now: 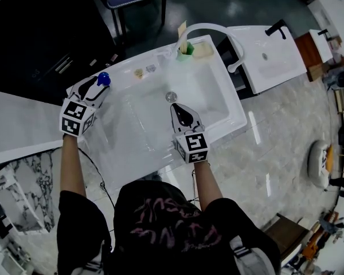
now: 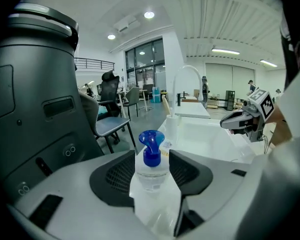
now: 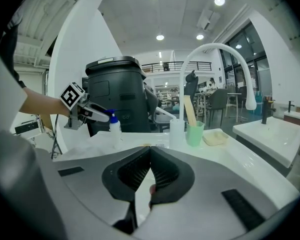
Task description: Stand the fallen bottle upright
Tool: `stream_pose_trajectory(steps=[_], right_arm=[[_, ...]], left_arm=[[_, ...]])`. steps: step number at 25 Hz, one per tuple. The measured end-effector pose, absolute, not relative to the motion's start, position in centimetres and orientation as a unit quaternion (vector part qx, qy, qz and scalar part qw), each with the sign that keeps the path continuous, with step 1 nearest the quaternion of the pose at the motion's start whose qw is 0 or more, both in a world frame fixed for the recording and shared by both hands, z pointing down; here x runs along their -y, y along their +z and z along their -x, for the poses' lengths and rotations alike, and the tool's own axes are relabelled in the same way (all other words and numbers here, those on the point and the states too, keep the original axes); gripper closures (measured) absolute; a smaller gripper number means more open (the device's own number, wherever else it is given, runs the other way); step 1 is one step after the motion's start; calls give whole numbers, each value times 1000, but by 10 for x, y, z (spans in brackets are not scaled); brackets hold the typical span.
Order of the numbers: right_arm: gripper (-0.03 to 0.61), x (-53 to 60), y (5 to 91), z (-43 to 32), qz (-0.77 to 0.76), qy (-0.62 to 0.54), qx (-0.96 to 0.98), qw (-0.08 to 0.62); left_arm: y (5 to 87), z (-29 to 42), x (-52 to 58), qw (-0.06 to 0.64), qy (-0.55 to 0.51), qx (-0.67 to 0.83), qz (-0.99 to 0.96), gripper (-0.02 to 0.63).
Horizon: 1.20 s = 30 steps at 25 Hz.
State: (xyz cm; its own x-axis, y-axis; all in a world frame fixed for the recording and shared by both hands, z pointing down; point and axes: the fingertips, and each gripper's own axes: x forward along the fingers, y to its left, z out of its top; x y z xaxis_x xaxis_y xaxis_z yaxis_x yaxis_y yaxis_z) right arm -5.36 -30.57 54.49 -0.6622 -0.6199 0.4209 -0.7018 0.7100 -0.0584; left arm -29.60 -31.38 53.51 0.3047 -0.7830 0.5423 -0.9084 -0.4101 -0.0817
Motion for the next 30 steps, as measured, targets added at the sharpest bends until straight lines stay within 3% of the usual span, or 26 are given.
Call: stream_pose_trajectory(steps=[6, 13, 17, 30], right_arm=[[565, 285, 528, 54, -359, 106, 910, 176], [565, 254, 495, 55, -351, 80, 921, 148], [565, 235, 481, 51, -349, 71, 924, 138], [565, 178, 434, 34, -334, 31, 938, 94]], left_arm=[[525, 299, 276, 132, 229, 574, -775, 402], [486, 282, 222, 122, 153, 632, -750, 525], [472, 272, 191, 116, 132, 656, -734, 558], [418, 229, 100, 69, 96, 705, -699, 597]])
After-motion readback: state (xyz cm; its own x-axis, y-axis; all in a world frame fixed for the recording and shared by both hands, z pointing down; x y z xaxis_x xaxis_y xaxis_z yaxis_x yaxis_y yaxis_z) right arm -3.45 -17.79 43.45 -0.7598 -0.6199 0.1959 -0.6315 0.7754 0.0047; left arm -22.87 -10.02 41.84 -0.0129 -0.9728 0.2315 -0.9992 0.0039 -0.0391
